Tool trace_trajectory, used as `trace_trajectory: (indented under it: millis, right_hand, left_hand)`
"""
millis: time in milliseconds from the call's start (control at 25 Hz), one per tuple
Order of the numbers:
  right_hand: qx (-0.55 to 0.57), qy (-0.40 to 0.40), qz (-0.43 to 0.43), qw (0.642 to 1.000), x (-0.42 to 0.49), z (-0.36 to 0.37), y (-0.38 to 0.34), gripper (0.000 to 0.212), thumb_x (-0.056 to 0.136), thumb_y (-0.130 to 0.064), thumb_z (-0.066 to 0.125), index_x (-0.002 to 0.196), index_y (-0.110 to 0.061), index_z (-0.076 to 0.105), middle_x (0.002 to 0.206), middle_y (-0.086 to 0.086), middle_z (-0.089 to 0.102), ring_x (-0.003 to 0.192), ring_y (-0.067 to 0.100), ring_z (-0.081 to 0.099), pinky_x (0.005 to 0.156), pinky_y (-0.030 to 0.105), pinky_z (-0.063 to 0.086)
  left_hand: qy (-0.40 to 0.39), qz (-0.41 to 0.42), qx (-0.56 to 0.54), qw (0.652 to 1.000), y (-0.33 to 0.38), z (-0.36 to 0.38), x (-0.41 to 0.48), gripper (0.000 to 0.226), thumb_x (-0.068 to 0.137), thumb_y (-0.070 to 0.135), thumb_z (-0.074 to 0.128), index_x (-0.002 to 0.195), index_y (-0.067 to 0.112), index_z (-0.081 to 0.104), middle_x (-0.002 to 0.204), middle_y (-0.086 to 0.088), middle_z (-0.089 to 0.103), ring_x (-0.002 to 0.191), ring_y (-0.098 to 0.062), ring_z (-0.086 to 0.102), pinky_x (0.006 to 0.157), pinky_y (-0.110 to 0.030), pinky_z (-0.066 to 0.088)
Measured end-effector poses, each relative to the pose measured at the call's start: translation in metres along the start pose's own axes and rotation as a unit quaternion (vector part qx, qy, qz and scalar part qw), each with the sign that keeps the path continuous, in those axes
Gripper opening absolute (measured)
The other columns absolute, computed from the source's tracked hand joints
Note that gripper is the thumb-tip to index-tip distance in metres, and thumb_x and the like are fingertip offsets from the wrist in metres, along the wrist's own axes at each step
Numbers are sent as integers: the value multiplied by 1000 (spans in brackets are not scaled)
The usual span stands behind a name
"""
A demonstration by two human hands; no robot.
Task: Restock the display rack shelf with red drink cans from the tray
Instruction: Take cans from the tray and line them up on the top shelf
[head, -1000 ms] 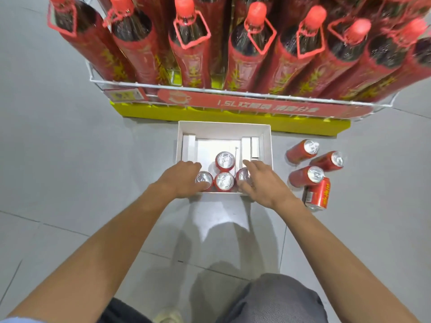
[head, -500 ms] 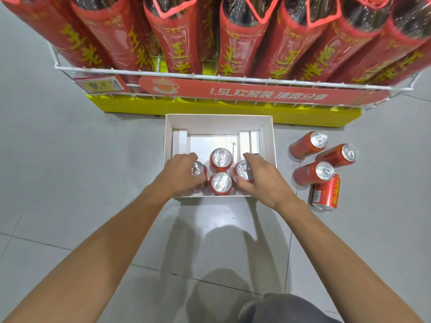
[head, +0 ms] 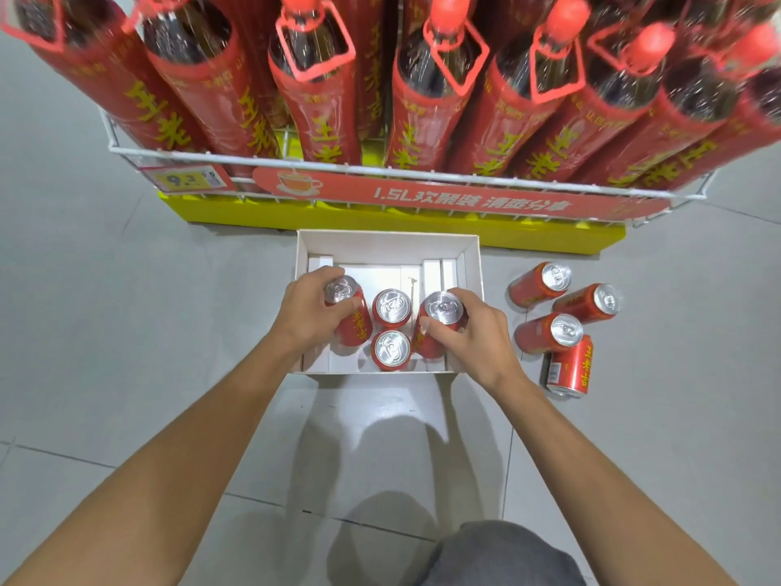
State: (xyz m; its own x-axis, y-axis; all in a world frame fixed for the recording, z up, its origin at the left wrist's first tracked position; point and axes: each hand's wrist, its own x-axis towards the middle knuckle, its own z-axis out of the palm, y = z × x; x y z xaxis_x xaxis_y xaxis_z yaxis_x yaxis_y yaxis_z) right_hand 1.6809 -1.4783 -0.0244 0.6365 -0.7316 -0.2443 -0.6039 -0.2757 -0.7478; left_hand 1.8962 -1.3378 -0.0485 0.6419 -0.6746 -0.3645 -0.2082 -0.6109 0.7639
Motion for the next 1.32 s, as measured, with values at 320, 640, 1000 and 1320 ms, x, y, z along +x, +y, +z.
trace_trajectory:
  millis: [320, 640, 1000, 1320]
  right_hand:
    - [180, -18, -26, 983, -79, -209, -280, 29, 86, -22, 87, 114, -22, 77, 102, -9, 81, 91, 6, 75, 82, 24, 57]
    - [177, -2, -117, 977, -143, -455, -619, 43, 72, -32, 89, 111, -19, 76, 99, -11, 83, 91, 3, 77, 82, 21, 59]
    - [120, 54, -272, 953, -131, -581, -833, 27, 80, -37, 90, 105, -33, 80, 101, -16, 81, 95, 5, 76, 88, 28, 60]
    - [119, 45, -305, 944, -39, -597, -918, 27, 87, -40, 85, 110, -26, 83, 103, -13, 82, 102, 6, 76, 97, 36, 60]
  left_hand:
    - [-53, 73, -169, 982, 284, -220, -127, 49, 71, 11, 93, 113, 9, 68, 107, -5, 77, 101, -14, 72, 85, -23, 57]
    - [-61, 164, -220, 960, 591, -464, -267, 42, 67, 17, 90, 104, 12, 71, 99, -3, 80, 91, -15, 72, 91, -42, 55]
    - [24, 281, -236, 930, 772, -636, -296, 44, 64, 21, 94, 103, 10, 78, 102, -16, 79, 91, -26, 74, 84, -38, 58]
    - [71, 272, -215, 935, 830, -698, -229, 25, 80, 10, 85, 105, 10, 81, 102, -13, 80, 94, -23, 75, 95, -46, 57]
